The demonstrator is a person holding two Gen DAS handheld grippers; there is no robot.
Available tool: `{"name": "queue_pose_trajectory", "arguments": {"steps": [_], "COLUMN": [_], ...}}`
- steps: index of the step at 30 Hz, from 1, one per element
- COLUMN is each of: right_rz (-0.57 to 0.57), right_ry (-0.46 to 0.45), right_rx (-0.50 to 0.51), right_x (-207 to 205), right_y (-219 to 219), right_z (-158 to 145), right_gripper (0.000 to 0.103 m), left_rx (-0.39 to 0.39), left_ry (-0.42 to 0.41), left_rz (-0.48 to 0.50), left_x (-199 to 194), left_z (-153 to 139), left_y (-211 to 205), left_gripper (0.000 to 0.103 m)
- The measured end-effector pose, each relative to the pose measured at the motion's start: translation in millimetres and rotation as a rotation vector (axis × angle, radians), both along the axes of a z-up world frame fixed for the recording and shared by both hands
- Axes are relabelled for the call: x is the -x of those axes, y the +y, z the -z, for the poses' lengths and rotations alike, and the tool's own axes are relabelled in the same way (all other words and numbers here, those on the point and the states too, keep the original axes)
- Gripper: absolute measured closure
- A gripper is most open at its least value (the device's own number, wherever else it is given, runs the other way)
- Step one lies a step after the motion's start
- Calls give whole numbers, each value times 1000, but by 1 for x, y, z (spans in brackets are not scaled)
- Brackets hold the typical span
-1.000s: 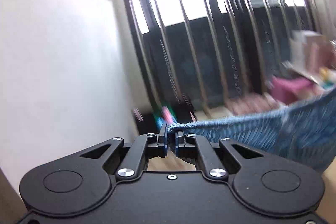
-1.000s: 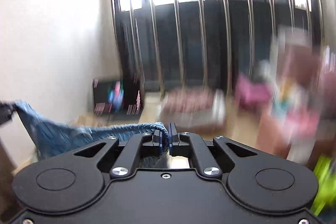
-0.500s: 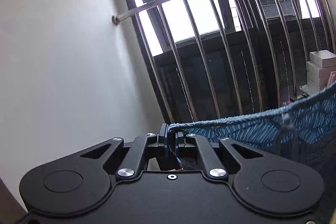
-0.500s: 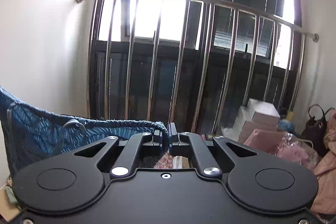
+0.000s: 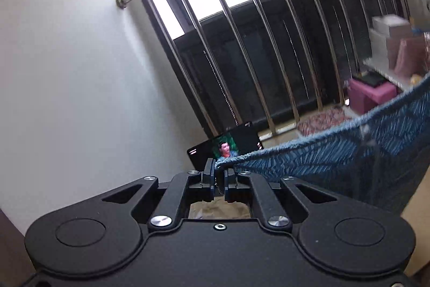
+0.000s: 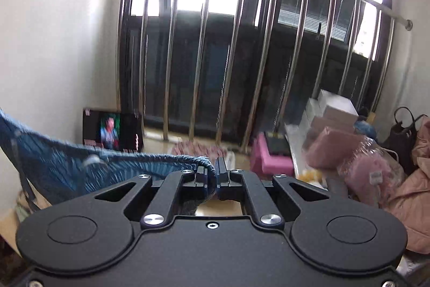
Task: Fold clothes
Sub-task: 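Lift the blue garment high with both grippers and shake it out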
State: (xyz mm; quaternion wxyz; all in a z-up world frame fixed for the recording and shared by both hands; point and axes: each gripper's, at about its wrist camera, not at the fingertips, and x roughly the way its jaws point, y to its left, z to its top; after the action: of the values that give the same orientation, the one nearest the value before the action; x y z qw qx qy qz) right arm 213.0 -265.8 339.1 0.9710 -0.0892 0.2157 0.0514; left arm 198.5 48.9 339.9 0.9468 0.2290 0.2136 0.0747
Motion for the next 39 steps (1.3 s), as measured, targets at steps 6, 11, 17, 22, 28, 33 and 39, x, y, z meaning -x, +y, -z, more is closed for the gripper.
{"name": "queue_pose_trajectory", "arguments": {"steps": [6,11,17,22,28,33,39], "right_rz": [-4,-23,-55,-57,-48,-36,-43], "right_ry": [61,145,241,259,284,335,469], "right_rx": [155,207,279,305,231,132,-22], "right_x": [17,12,1,2,-2,-17,-36], "right_y": [15,16,24,29,18,8,-4], "right_z": [17,31,55,67,80,109,173], "right_gripper": [98,98,94,91,80,76,91], "left_rx": [-208,-317,-397,-480,-433,-400,-383], "left_ry": [26,37,81,72,24,-19,2], "left_rz": [19,26,33,27,28,13,14], "left_x": [17,17,12,15,23,22,10], "left_z": [24,37,57,72,68,70,89], "left_y": [-17,-26,-32,-38,-38,-42,-45], "left_gripper": [96,96,96,96,96,96,97]}}
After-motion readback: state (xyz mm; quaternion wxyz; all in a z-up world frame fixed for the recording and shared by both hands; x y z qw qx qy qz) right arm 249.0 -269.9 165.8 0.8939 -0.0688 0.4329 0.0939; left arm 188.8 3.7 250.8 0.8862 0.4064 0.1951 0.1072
